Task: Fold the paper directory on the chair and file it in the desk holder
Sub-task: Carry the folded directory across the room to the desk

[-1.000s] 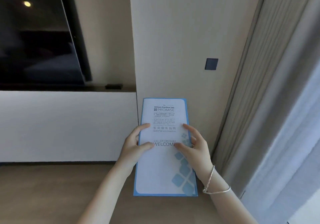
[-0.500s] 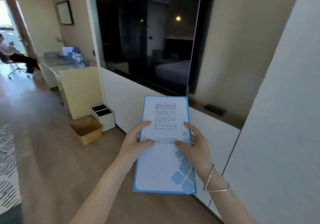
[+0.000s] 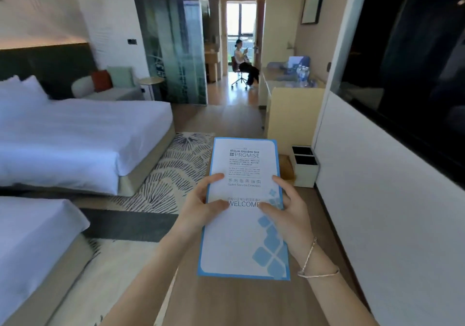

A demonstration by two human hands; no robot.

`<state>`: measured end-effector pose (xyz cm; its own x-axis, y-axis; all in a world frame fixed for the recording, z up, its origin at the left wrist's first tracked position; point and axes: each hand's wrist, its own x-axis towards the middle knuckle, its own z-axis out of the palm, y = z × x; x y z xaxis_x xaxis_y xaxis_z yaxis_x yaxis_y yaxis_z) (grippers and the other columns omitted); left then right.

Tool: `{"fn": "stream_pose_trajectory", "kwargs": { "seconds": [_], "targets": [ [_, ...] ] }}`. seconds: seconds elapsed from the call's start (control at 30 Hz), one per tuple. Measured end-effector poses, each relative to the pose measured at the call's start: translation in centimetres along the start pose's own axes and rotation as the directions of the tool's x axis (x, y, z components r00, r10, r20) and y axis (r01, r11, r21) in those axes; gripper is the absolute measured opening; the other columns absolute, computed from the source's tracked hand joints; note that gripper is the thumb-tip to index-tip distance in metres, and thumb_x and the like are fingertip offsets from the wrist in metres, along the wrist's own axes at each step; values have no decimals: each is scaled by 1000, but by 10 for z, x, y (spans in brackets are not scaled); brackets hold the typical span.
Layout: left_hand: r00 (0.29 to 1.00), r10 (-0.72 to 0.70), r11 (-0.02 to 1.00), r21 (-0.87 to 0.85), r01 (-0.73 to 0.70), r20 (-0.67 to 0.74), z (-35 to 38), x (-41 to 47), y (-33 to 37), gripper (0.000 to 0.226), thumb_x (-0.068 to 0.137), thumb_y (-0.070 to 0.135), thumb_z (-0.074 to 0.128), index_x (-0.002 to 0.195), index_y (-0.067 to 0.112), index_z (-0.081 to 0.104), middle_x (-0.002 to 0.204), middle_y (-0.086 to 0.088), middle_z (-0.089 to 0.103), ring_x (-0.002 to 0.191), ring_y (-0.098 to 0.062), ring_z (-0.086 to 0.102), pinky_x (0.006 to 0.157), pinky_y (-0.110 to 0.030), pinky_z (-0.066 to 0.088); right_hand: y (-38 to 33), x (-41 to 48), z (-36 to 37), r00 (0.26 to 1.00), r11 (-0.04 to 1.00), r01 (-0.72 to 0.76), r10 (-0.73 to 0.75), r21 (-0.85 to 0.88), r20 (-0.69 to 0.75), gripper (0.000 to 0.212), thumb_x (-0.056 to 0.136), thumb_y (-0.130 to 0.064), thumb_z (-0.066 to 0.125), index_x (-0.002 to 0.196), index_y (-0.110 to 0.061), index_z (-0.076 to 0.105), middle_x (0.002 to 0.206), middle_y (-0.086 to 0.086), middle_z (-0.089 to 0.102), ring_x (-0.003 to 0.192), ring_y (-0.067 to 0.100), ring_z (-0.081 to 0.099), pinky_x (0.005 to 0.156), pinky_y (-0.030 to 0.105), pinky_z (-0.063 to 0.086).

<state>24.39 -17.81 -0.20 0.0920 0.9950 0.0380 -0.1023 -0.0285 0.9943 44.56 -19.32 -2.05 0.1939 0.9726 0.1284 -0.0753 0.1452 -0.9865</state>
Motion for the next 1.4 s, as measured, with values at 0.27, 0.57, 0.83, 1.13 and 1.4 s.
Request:
{"fn": "stream_pose_trajectory", "kwargs": {
  "seconds": [0.27, 0.57, 0.83, 1.13, 1.4],
  "targets": [
    [998, 48, 999, 7, -48, -28, -5, 174, -6, 56, 80, -16, 64, 125, 16, 58, 119, -16, 68, 88, -19, 69, 70, -30, 58, 14, 171, 23, 999, 1000, 25, -25, 10, 43, 58, 76, 11, 71, 115, -31, 60, 114, 11, 71, 102, 25, 69, 79, 29, 58],
    [999, 28, 999, -41, -30, -32, 15, 367, -17, 55, 80, -15, 65, 123, 18, 60, 119, -19, 68, 95, -29, 68, 81, -43, 58, 37, 368, 17, 998, 1000, -14, 13, 6, 57, 59, 75, 12, 72, 115, -30, 63, 100, 3, 77, 83, 13, 73, 63, 22, 56],
    [999, 11, 999, -44, -13, -51, 31, 581, -39, 55, 80, -15, 64, 122, 20, 61, 120, -15, 69, 98, -30, 69, 78, -40, 57, 78, 586, 17, 994, 998, -43, 38, 42, 107, 54, 75, 11, 72, 114, -26, 64, 109, 13, 72, 90, 20, 71, 66, 23, 56],
    [997, -7, 999, -34, 4, -77, 34, 806, -29, 62, 74, -14, 69, 127, 16, 55, 126, -15, 63, 105, -27, 65, 86, -41, 57, 96, 826, 40, 974, 997, -83, 83, -5, 209, 57, 74, 10, 74, 119, -24, 63, 122, 5, 67, 107, 21, 67, 84, 34, 59],
    [992, -1, 1000, -12, -1, -129, -18, 1004, -57, 62, 78, -20, 64, 129, 13, 54, 131, -16, 60, 114, -35, 61, 95, -51, 51, 154, 1022, 106, 967, 996, -79, 88, -46, 238, 57, 74, 8, 75, 120, -24, 62, 117, -1, 68, 105, 19, 67, 91, 49, 56]
  ]
}}
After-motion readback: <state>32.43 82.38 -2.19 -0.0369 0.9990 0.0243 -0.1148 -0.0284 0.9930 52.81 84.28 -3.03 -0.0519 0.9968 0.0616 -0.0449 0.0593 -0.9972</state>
